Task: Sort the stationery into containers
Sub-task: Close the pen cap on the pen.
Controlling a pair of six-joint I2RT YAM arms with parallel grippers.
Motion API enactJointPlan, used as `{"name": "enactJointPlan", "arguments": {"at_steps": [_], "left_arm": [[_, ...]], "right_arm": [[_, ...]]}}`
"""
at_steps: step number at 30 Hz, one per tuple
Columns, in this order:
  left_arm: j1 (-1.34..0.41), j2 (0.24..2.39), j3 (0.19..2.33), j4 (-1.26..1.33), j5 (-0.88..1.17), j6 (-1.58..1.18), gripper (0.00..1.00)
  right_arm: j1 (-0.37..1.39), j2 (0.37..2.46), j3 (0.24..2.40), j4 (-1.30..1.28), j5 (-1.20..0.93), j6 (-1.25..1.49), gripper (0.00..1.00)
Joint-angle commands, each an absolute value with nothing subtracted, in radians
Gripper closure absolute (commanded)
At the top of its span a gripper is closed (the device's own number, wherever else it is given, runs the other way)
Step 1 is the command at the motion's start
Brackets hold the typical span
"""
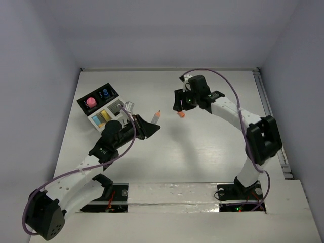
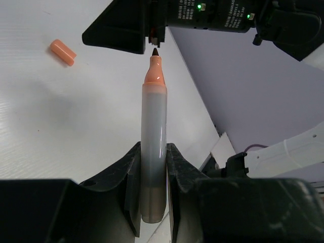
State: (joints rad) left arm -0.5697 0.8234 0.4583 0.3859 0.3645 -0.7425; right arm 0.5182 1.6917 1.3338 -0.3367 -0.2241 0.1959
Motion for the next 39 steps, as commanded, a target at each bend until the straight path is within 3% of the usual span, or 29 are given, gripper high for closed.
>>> {"name": "enactJointPlan", "arguments": {"at_steps": [1, 9, 25, 31, 35, 39], "left_arm": [[-0.568, 0.847, 0.428, 0.515, 0.321, -0.785, 1.0], [-0.558, 0.888, 0.376, 0.643, 0.302, -0.802, 1.0], [-0.558, 1.014, 0.334, 0.764, 0.354, -0.815, 1.0], [-0.558, 1.026, 0.331, 0.775, 0.354, -0.813, 1.0], [-0.568, 1.037, 0.33, 0.788, 0.348, -0.813, 1.0], [-0.587, 1.057, 0.33, 0.802, 0.324, -0.808, 1.0]], "right_arm": [[0.52, 1.785, 1.495, -0.454, -0.089, 0.157, 0.34], [0.52, 1.969, 1.589, -0.502, -0.006, 0.132, 0.34], [0.52, 2.175, 1.724, -0.552, 0.057, 0.124, 0.48], [0.52, 2.183, 1.72, -0.563, 0.086, 0.129, 0.58], [0.52, 2.177, 1.709, -0.566, 0.098, 0.129, 0.81], [0.52, 2.117, 1.681, -0.511, 0.117, 0.193, 0.91]]}}
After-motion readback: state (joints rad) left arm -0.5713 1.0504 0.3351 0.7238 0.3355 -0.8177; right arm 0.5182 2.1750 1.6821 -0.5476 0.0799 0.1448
